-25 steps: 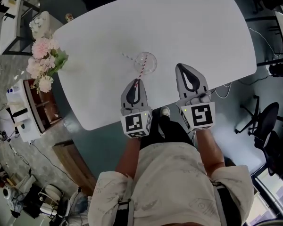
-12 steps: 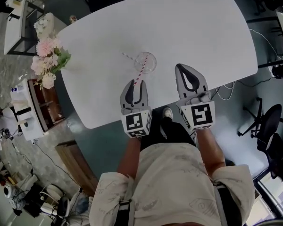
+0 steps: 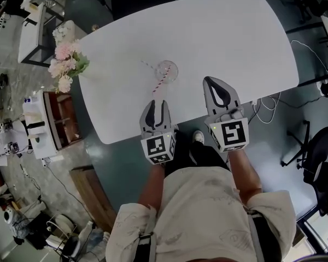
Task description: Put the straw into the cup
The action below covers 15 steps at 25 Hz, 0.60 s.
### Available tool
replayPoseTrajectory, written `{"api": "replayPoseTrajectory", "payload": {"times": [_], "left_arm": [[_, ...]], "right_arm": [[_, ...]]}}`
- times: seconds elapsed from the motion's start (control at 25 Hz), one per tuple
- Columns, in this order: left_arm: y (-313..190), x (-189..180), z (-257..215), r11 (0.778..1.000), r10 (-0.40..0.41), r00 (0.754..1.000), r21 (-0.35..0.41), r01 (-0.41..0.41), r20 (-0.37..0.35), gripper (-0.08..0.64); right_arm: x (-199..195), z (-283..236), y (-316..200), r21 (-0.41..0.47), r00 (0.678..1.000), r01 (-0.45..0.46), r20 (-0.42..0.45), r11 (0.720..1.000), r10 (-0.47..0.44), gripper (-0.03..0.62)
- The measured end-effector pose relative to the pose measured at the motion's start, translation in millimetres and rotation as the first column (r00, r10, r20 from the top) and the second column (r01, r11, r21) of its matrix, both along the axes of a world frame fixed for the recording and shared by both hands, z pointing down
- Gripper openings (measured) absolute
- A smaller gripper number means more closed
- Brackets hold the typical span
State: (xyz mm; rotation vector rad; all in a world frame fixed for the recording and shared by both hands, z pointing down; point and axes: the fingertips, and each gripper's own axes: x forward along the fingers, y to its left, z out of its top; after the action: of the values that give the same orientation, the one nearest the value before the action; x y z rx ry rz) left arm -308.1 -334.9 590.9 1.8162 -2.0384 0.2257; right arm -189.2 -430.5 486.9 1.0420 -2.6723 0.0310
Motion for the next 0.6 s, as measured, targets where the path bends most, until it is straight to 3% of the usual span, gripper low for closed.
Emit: {"api": "replayPoseTrajectory", "payload": {"times": [0.32,0.6], "left_arm": [[33,33,-33,0.999,-0.026,0.999,0.036,0.024,0.046,0.132],[54,55,-80,0.993,-0.051,0.992,0.115,0.038,0.114,0.130]], "right_arm": [[48,-20,22,0.022,0.999,-0.012,0.031,1.000,0.012,0.000],[89,-38,38,0.054,0.998,-0.027,0.061,0.998,0.023,0.002]]}}
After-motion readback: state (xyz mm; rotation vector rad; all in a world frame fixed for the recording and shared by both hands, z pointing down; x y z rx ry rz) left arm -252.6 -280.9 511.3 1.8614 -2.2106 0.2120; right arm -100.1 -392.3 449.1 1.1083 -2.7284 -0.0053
